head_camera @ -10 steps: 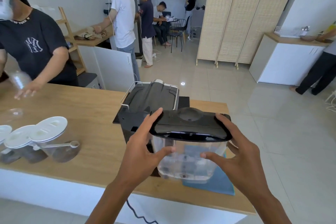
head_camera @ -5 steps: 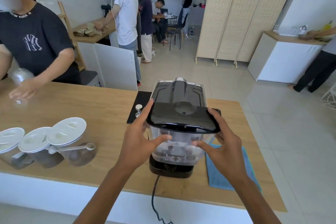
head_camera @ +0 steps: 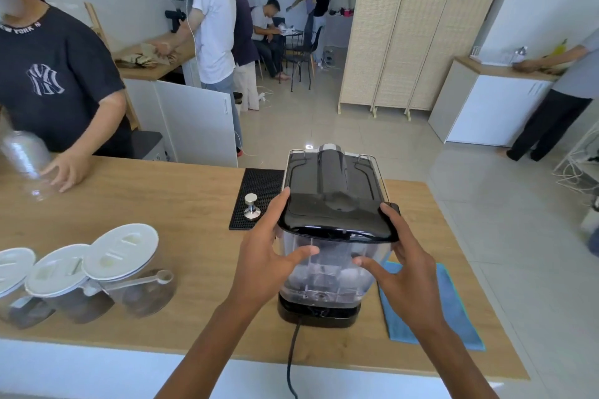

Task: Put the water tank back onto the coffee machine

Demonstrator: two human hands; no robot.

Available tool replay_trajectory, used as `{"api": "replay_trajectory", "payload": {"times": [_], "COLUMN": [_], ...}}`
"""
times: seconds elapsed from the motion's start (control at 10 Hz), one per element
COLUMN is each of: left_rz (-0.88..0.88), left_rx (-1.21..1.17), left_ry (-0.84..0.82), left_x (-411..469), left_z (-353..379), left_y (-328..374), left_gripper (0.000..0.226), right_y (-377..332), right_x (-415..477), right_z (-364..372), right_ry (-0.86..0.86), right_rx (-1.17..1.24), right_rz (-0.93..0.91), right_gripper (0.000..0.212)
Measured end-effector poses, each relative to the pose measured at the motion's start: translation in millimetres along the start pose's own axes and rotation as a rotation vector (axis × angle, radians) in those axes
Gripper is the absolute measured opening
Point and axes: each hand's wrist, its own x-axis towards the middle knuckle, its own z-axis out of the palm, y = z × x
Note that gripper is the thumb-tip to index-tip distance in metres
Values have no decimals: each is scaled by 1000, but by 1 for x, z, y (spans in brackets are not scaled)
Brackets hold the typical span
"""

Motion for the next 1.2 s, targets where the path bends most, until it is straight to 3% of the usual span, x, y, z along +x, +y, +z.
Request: {"api": "replay_trajectory", "payload": {"times": [0.4,0.8,1.1,1.2], "left_rz": [-5,-99,-148,-139], "left_rx": [55,16,108,159], "left_ry": [-28,-100,-220,-279], "left_x": [-9,-20,-44,-52], "left_z": [6,8,15,17], "left_y": [-33,-50,-90,-110], "left_gripper": [101,107,88,87], "right_y": [13,19,45,67], "right_x": [-18,-22,-52,-74], "right_z": [26,33,54,63], "right_ry": [7,21,82,-11], "right_rx": [-28,-31,-109,-211], "right_rz": [128,128,284,319], "right_gripper": [85,87,104,101]}}
